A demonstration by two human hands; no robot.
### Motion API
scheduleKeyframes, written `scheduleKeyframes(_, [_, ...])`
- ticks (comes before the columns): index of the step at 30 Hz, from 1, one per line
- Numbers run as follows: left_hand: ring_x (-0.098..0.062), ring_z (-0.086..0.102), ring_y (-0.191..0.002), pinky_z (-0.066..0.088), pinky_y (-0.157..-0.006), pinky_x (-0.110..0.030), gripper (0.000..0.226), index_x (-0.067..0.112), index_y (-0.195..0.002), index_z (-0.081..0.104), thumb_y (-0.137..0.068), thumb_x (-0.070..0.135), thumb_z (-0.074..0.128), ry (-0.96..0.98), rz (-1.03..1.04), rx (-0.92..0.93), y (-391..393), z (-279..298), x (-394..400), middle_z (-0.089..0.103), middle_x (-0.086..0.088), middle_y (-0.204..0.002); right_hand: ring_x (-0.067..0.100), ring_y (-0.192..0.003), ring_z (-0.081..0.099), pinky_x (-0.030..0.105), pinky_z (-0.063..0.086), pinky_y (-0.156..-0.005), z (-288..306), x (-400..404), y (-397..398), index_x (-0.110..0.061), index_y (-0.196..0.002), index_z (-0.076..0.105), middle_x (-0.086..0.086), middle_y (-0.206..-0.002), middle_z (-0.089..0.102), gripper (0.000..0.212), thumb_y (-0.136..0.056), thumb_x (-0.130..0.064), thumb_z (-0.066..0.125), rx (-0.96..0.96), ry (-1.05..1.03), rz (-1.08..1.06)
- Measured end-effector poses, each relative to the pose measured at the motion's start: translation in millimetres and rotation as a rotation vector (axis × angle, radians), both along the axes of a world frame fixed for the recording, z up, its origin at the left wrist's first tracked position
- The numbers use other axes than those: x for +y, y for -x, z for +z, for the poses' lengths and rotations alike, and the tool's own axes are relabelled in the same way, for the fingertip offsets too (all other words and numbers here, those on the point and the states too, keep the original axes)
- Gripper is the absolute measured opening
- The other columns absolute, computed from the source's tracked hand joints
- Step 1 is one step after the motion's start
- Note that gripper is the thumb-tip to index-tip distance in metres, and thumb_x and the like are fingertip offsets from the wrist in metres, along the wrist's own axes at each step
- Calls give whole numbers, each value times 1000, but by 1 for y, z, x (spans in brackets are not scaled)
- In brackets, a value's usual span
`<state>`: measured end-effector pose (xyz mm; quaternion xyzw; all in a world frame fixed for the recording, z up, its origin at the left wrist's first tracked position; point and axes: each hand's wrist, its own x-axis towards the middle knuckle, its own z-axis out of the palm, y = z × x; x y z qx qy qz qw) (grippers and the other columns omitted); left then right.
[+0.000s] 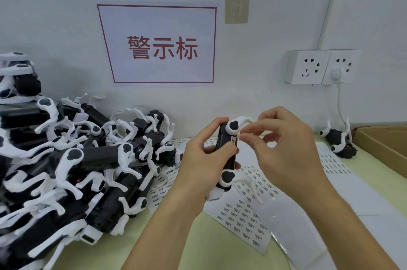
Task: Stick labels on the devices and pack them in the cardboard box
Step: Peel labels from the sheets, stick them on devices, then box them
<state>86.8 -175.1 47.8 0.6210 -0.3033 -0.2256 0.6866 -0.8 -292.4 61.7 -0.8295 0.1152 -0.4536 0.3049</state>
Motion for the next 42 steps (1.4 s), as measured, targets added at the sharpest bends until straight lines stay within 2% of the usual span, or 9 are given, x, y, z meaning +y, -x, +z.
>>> scheduleKeyframes(3, [-22, 71, -71, 59, -70, -36, 46, 54, -102, 68, -92, 10, 62, 3, -10, -5, 1, -1, -1, 73, -16, -96, 3, -86, 59, 15, 49, -70, 2, 0, 1, -50, -74, 64, -16, -87, 55, 41, -79, -14, 83, 54, 35, 13])
scheduleKeyframes(6, [-21, 71, -71, 59, -70, -34, 46, 55, -104, 67, -91, 11, 63, 8, -20, -15, 1, -1, -1, 74, -15, -94, 3, -85, 58, 18, 49, -70, 0, 0, 0, -43, -73, 67, -16, -87, 55, 33, -77, -16, 85, 62, 45, -21])
scheduleKeyframes(13, [-19, 71, -68, 58, -66, -31, 48, 54, -110, 66, -90, 10, 63, -4, -32, -10, 2, -5, -5, 74, -14, -94, 2, -76, 60, 12, 47, -67, 0, -3, 0, -47, -65, 60, -14, -81, 58, 41, -75, -16, 86, 27, 13, -92])
scheduleKeyframes(20, [-23, 72, -71, 58, -68, -36, 48, 54, -107, 68, -91, 9, 61, 37, -18, 23, -1, -6, -5, 74, -15, -96, 6, -73, 61, 11, 46, -64, 5, -2, 5, -33, -72, 65, -11, -76, 63, 26, -80, -14, 81, 46, -28, -59])
scheduleKeyframes(24, [-26, 71, -75, 54, -67, -35, 45, 46, -116, 67, -92, 8, 60, 108, -5, 89, -4, -4, -4, 73, -19, -99, 11, -53, 60, 20, 43, -48, 11, -1, 10, -25, -67, 69, -5, -65, 69, 20, -87, -29, 69, 305, -163, -51])
scheduleKeyframes(28, [-28, 67, -77, 50, -61, -31, 43, 39, -120, 65, -94, 6, 55, 159, -86, 79, -4, -4, -4, 70, -14, -92, 16, -53, 65, 28, 52, -53, 11, 3, 10, -20, -70, 73, -2, -67, 72, 38, -91, -49, 59, 493, -262, -59])
scheduleKeyframes(31, [-29, 61, -75, 50, -57, -29, 41, 31, -125, 63, -95, 5, 55, 204, -156, 73, -3, -3, -4, 65, -10, -89, 3, -47, 56, 14, 44, -51, 11, 4, 11, -25, -72, 76, -11, -68, 71, 39, -94, -50, 55, 502, -453, 128])
scheduleKeyframes(35, [-26, 60, -73, 50, -66, -33, 44, 33, -123, 65, -83, 16, 63, 225, -156, 40, -2, -3, -4, 68, -4, -89, 12, -58, 46, 27, 39, -58, 7, 0, 9, -12, -91, 77, 11, -100, 71, 40, -95, -46, 57, 451, -590, 306])
scheduleKeyframes(42, [-25, 63, -70, 55, -68, -30, 46, 38, -118, 69, -77, 18, 63, 230, -138, 39, -5, -4, -3, 72, -5, -93, 10, -63, 42, 27, 41, -64, 1, -4, 8, -12, -90, 79, 17, -94, 68, 36, -91, -44, 63, 378, -652, 350])
